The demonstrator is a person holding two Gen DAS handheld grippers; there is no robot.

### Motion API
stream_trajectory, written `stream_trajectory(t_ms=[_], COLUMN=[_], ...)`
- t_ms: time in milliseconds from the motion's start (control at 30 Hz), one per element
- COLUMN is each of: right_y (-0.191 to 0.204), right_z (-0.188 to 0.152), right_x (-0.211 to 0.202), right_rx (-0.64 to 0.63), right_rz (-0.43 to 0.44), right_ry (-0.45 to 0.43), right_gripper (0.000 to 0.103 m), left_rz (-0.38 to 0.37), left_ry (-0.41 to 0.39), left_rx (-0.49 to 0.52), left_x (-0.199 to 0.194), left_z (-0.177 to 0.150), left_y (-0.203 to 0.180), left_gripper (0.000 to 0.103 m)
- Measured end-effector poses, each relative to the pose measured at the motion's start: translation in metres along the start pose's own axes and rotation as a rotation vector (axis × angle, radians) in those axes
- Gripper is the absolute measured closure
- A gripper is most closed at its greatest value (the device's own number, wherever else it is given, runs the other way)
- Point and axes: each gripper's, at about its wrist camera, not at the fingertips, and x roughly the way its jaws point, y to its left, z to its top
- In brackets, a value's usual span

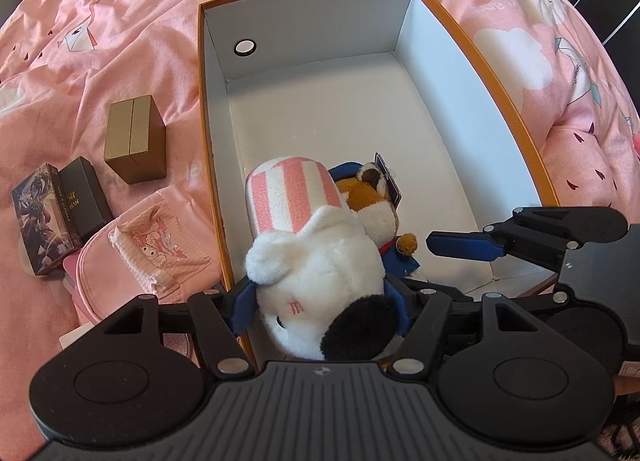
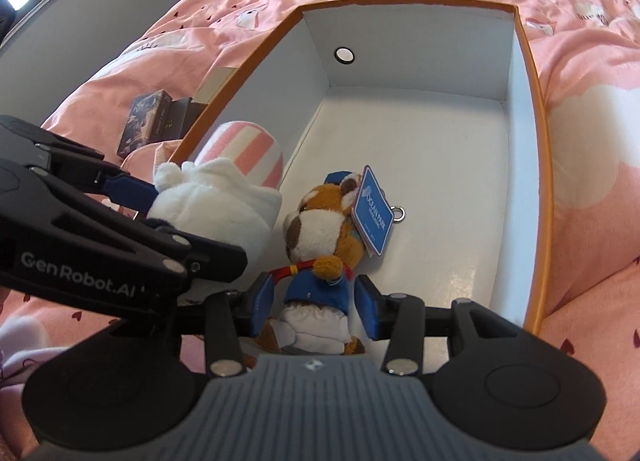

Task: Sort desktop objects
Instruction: 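Lower both plushes into the box and open both grippers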

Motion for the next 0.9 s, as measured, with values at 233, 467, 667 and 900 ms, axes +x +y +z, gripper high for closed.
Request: stream_trajectory(t_ms=[233, 467, 667, 900], right_y=[-0.006, -0.008, -0.011, -0.008], right_z=[0.006, 0.011, 0.023, 0.032], right_x=[-0.009, -0.011, -0.003, 0.018], right_rx=[-0.067, -0.107, -0.078, -0.088], right_rz=[0.063, 0.107, 0.114, 0.089], right_ry=[0.022, 0.064, 0.081, 0.129], right_gripper=[0.056, 0.056, 0.056, 0.057], left_rz=[-0.019, -0.031, -0.049, -0.032], left_ry=[-0.011, -0.033, -0.045, -0.040], left_rx=[-0.002, 0.010, -0.004, -0.003], left_x=[-0.002, -0.010, -0.011, 0.001], left_z=[-0.003, -0.010, -0.014, -0.012], left_y=[0.002, 0.004, 0.011, 0.007], left_gripper=[0.027, 0.036, 0.048, 0.063])
